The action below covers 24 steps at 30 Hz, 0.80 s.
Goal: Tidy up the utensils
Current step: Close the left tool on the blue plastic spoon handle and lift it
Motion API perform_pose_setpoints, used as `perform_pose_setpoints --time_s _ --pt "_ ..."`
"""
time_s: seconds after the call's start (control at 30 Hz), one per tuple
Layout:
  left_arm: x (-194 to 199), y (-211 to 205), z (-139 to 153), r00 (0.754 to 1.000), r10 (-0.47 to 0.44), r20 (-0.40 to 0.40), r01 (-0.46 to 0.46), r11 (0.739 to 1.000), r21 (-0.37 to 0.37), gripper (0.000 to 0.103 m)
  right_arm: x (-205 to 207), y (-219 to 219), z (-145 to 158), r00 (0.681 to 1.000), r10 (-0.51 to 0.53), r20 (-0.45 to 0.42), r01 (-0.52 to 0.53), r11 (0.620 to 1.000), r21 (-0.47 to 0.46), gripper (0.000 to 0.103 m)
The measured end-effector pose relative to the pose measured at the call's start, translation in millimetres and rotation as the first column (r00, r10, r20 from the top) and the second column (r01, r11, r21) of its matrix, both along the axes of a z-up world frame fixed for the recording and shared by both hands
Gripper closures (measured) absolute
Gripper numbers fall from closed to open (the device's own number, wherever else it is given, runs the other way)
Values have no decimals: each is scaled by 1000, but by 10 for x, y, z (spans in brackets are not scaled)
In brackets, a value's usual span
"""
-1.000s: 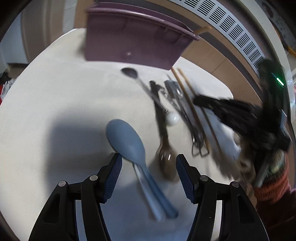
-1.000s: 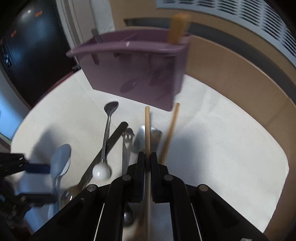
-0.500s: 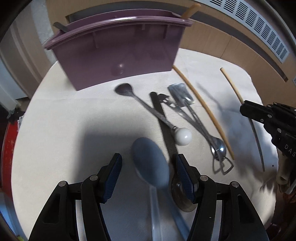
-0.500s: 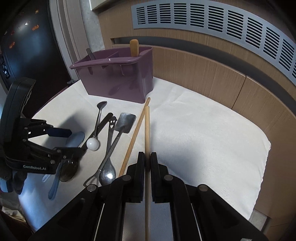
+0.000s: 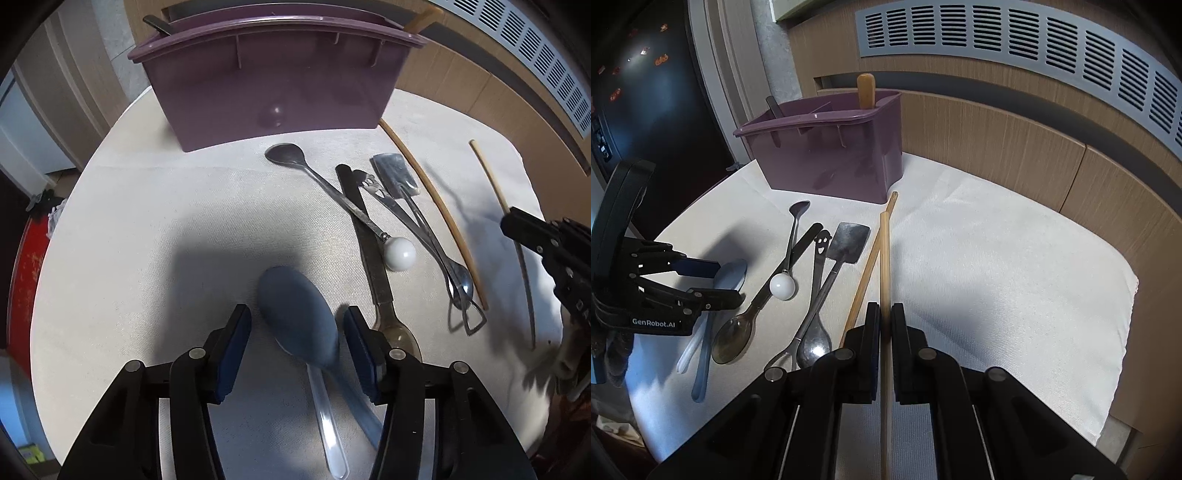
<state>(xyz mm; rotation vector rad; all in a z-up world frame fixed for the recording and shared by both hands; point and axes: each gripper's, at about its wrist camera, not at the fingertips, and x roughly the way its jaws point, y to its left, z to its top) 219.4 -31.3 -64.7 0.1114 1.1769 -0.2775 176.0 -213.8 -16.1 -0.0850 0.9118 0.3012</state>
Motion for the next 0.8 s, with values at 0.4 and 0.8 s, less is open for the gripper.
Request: perform_pose_setpoints --time_s 0.4,0.8 --pt "27 140 35 996 89 9 -88 993 -84 66 -93 67 54 999 18 46 -17 999 -30 97" --pt "-202 250 537 974 61 219 -28 989 -148 72 -96 109 203 998 10 63 -9 1000 -10 97"
